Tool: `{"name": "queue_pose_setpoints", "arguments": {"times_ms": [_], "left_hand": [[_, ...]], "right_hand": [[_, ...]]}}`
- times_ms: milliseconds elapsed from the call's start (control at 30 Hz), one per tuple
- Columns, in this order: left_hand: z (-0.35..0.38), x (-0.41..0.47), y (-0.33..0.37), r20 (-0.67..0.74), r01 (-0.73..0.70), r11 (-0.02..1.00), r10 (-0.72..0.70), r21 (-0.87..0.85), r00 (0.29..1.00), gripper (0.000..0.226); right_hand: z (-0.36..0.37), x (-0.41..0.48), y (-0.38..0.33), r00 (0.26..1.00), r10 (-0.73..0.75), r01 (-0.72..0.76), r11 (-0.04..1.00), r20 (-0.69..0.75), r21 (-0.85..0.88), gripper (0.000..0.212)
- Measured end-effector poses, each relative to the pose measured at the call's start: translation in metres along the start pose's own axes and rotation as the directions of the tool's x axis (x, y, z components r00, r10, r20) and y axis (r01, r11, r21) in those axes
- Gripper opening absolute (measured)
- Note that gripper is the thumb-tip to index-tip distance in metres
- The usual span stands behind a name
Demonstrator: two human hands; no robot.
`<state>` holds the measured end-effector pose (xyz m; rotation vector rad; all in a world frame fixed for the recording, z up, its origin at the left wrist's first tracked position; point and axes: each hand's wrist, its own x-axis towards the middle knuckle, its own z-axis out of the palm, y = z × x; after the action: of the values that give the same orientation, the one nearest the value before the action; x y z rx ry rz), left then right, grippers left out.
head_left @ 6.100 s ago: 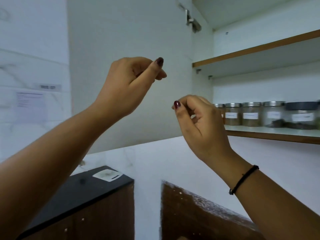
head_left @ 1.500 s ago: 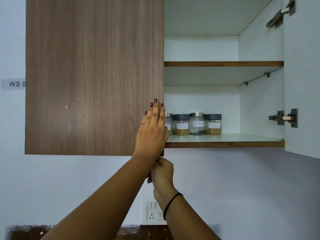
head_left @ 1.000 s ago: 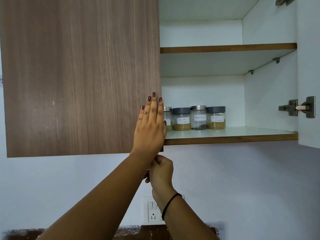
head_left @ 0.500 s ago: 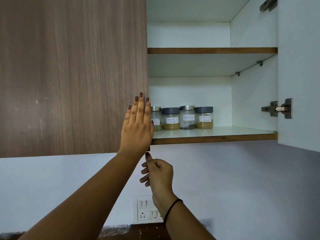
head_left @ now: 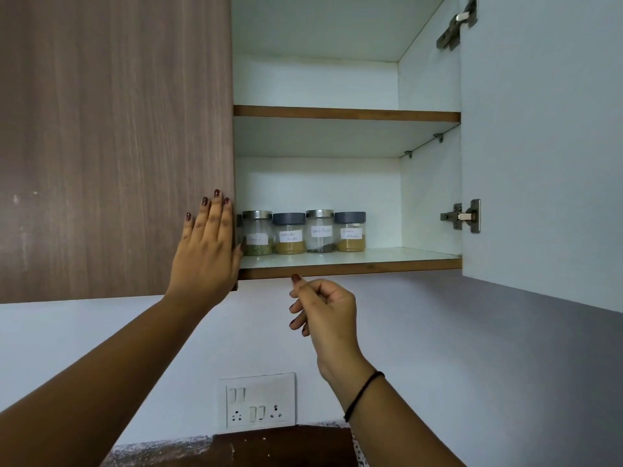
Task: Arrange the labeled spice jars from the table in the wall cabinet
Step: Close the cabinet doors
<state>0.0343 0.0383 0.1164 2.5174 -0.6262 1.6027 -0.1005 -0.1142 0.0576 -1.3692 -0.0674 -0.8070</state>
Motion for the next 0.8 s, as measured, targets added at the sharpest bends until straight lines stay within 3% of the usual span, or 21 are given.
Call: {"name": "queue_pose_setpoints", "arguments": {"times_ms": [167, 400, 467, 567, 700, 800], "left_hand": [[-0.008, -0.009, 0.015, 0.000, 0.018, 0.993, -0.018, -0.113, 1.000, 0.074], [-0.045, -0.046, 0.065, -0.026, 0.037, 0.879, -0.056, -0.476, 0.998, 0.071], [-0.051, -0.066, 0.082, 0.031, 0.100, 0.749, -0.105, -0.655, 0.994, 0.069], [-0.058, -0.083, 0.099, 0.155, 0.217, 0.471, -0.166, -0.855, 0.974, 0.079], [-0.074, -0.088, 0.117, 0.253, 0.272, 0.147, -0.137, -0.951, 0.958, 0.099], [-0.091, -0.095, 0.133, 0.375, 0.364, -0.126, -0.079, -0.923, 0.924, 0.097]], "right_hand": [[-0.011, -0.008, -0.024, 0.996, -0.084, 0.084, 0.996, -0.021, -0.017, 0.025], [-0.005, -0.037, -0.052, 0.971, -0.237, 0.237, 0.967, 0.005, -0.094, 0.027], [0.000, -0.049, -0.056, 0.962, -0.274, 0.274, 0.954, 0.016, -0.120, 0.028], [0.003, -0.064, -0.064, 0.948, -0.319, 0.317, 0.933, 0.011, -0.171, 0.028], [-0.004, -0.082, -0.082, 0.936, -0.353, 0.340, 0.915, -0.020, -0.219, 0.027], [-0.013, -0.101, -0.093, 0.923, -0.383, 0.359, 0.894, -0.042, -0.267, 0.027]]}}
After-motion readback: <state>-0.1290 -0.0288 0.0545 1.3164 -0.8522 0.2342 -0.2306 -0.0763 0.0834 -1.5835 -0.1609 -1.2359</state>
